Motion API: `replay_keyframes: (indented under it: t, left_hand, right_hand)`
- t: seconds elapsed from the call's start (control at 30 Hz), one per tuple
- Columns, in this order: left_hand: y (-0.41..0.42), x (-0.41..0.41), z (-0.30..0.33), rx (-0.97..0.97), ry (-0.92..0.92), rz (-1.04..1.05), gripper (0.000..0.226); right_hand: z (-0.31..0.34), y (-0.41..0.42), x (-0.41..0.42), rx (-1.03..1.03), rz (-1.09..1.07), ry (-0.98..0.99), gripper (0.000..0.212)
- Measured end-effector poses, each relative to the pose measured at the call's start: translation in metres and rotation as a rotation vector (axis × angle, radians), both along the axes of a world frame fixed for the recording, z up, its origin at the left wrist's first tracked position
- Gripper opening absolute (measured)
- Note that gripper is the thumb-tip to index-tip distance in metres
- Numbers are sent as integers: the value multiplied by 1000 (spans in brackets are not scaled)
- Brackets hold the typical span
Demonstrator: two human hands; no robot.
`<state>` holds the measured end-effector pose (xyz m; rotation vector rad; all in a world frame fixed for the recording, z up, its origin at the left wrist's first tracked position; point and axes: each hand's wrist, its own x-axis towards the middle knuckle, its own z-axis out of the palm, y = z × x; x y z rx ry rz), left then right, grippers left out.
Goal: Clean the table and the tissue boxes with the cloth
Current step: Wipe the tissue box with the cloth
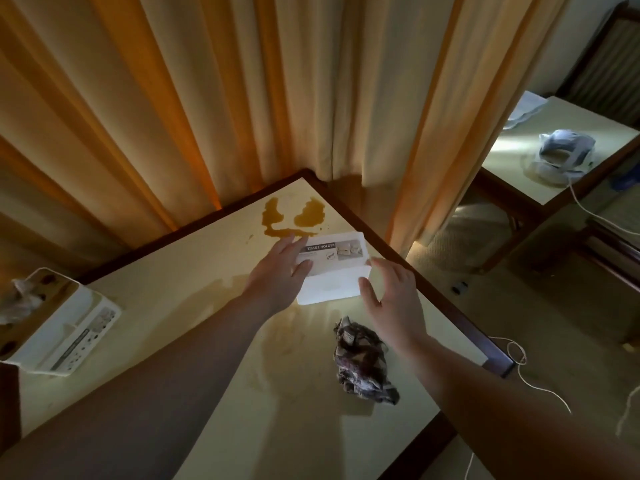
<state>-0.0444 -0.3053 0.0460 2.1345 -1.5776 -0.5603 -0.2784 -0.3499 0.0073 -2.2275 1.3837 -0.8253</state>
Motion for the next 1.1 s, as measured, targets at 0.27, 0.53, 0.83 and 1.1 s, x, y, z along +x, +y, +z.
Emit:
replay_keyframes:
  t: [0.27, 0.53, 0.83, 1.1]
  left_hand:
    - [13, 2, -2, 3, -29, -27, 63]
    - [16, 5, -3, 2, -106, -69, 64]
    - [22, 4, -10, -38, -131, -48, 67]
    - [30, -1, -2, -13, -126, -50, 70]
  right_hand:
    - [-37, 63, -25, 66, 311, 273, 44]
    - [-75, 79, -31, 80, 379, 386, 47]
    - [-59, 87, -28, 197, 326, 348, 50]
    - [-45, 83, -36, 343, 403, 585, 63]
